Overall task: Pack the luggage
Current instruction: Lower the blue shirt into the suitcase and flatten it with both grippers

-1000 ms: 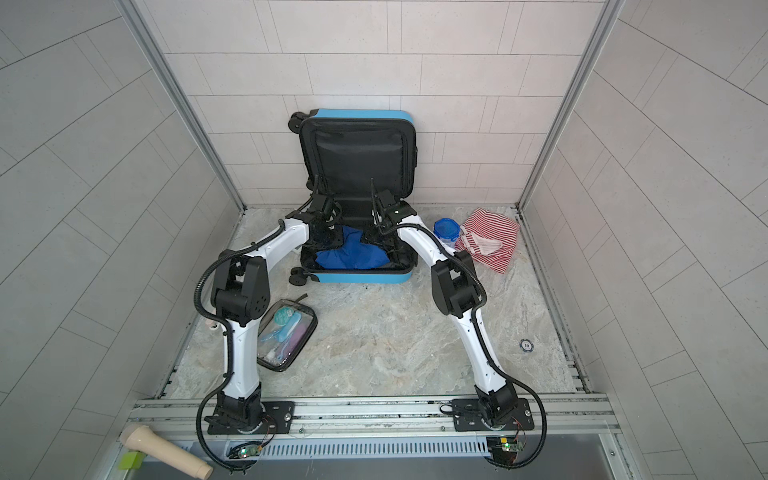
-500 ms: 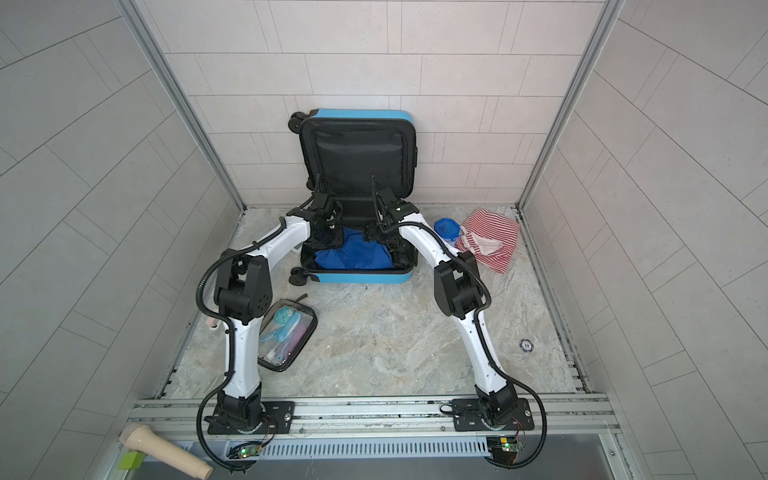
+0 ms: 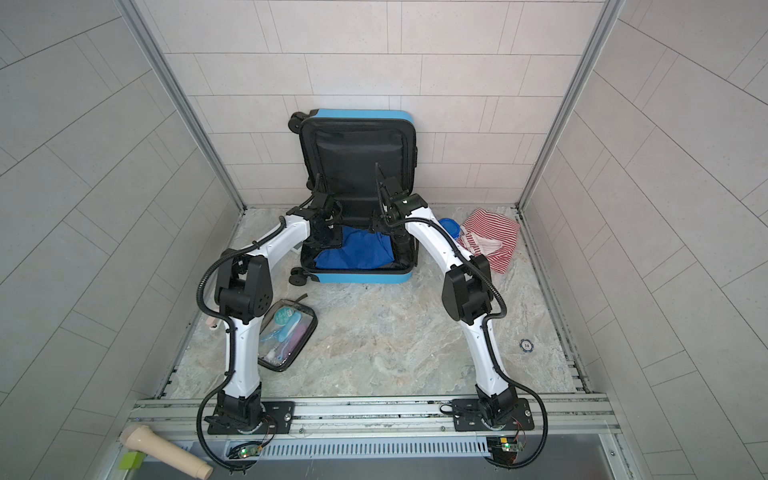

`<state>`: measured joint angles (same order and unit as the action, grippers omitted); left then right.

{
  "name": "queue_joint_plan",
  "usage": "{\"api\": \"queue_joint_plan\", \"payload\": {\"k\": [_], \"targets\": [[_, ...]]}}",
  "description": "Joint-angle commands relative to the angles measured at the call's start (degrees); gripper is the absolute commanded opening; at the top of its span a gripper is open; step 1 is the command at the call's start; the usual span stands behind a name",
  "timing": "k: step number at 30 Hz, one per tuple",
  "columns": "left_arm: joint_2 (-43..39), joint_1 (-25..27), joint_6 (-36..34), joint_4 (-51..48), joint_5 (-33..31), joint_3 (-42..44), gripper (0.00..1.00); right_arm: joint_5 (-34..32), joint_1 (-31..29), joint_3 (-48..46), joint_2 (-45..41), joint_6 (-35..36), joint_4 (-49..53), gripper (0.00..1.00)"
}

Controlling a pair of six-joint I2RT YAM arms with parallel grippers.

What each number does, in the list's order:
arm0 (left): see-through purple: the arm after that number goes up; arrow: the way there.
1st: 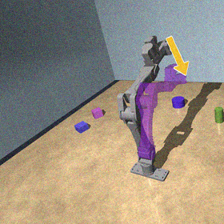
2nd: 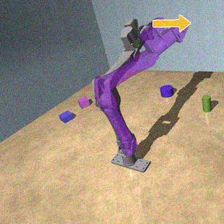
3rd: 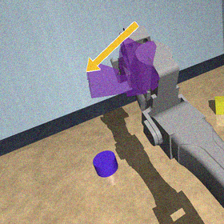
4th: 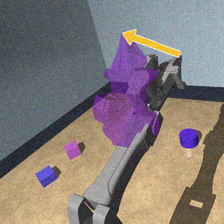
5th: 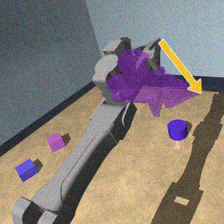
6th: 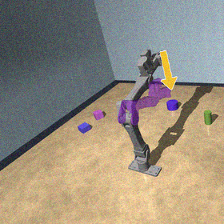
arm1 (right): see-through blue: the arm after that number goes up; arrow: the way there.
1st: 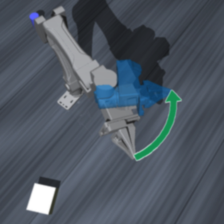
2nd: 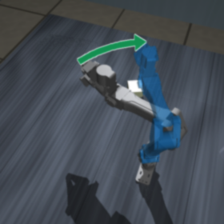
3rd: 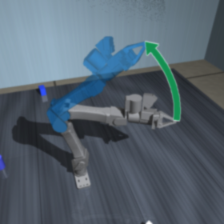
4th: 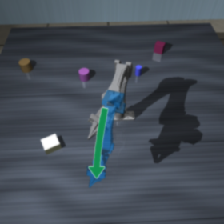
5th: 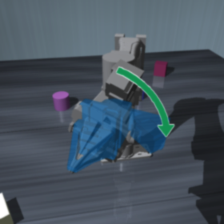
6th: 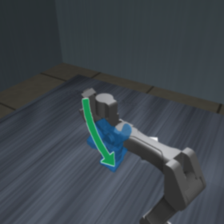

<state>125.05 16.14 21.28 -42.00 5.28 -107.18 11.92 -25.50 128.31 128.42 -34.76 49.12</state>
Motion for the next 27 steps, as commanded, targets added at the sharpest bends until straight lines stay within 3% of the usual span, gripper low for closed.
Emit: {"api": "queue_joint_plan", "payload": {"k": [1, 6, 10, 13, 19, 27], "targets": [[-0.37, -0.41, -0.94, -1.8, -1.83, -2.32, 0.38, -3.42, -0.07, -0.96, -3.4, 1.22, 1.78, 0.72], [0.09, -0.69, -1.15, -2.83, -1.92, -2.48, 0.23, -2.29, 0.28, -0.69, -2.39, 1.99, 2.16, 0.73], [0.43, -0.89, -1.21, -3.0, -1.94, -2.26, 0.22, -2.17, 0.45, -0.83, -1.95, 2.33, 2.89, 0.73], [0.67, -1.01, -1.33, -3.25, -2.37, -2.33, 0.27, -2.27, 0.48, -1.6, -3.01, 2.64, 2.68, 0.73], [-0.13, -1.34, -1.39, -3.7, -3.48, -2.55, 0.51, 0.55, -0.89, -3.69, -3.75, 2.85, 1.17, 0.64], [-4.04, -1.55, -1.34, -3.7, -3.38, -3.05, 0.62, 2.92, -3.87, -7.29, -2.12, 2.46, -2.62, 0.49]]}}
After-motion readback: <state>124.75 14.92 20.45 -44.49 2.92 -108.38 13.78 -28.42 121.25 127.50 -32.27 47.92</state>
